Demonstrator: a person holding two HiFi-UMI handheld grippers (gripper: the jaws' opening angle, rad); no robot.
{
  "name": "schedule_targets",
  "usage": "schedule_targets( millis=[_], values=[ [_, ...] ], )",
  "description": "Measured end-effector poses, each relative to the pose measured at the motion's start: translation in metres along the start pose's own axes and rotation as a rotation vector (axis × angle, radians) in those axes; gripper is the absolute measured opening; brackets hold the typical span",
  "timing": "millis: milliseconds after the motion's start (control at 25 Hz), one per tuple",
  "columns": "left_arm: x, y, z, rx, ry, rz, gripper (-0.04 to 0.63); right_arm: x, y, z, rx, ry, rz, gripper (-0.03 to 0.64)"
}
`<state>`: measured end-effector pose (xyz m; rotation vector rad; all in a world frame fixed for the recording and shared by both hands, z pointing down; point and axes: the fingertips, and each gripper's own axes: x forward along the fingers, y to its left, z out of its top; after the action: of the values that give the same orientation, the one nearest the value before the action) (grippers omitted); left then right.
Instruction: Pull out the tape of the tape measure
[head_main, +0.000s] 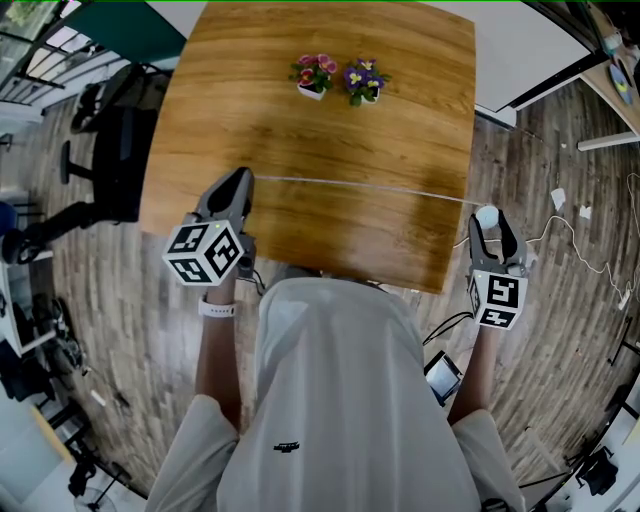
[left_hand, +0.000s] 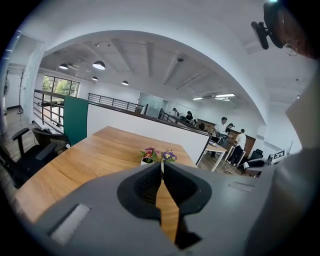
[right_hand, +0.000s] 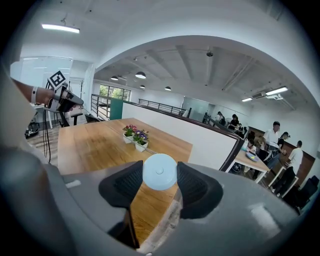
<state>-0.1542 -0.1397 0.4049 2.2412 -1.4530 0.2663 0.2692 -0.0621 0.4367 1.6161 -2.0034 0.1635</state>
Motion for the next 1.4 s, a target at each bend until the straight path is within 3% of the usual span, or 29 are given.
schedule_targets(
  millis=[560, 1000, 1400],
  values=[
    [-0.008, 0.038, 0.001, 0.018, -0.001, 0.093, 0.037, -0.007, -0.036, -0.020, 0.008, 0.054, -0.089, 0.219],
    [-0.016, 0.046, -0.002, 0.018, 0.001, 0.121, 0.038, -0.015, -0.055, -0.036, 0.055, 0.076, -0.140, 0.219],
    [-0.004, 0.018, -0.005, 0.024, -0.004, 0.059, 0.037, -0.006, -0.029, -0.024, 0.067, 0.042, -0.094, 0.219]
  ],
)
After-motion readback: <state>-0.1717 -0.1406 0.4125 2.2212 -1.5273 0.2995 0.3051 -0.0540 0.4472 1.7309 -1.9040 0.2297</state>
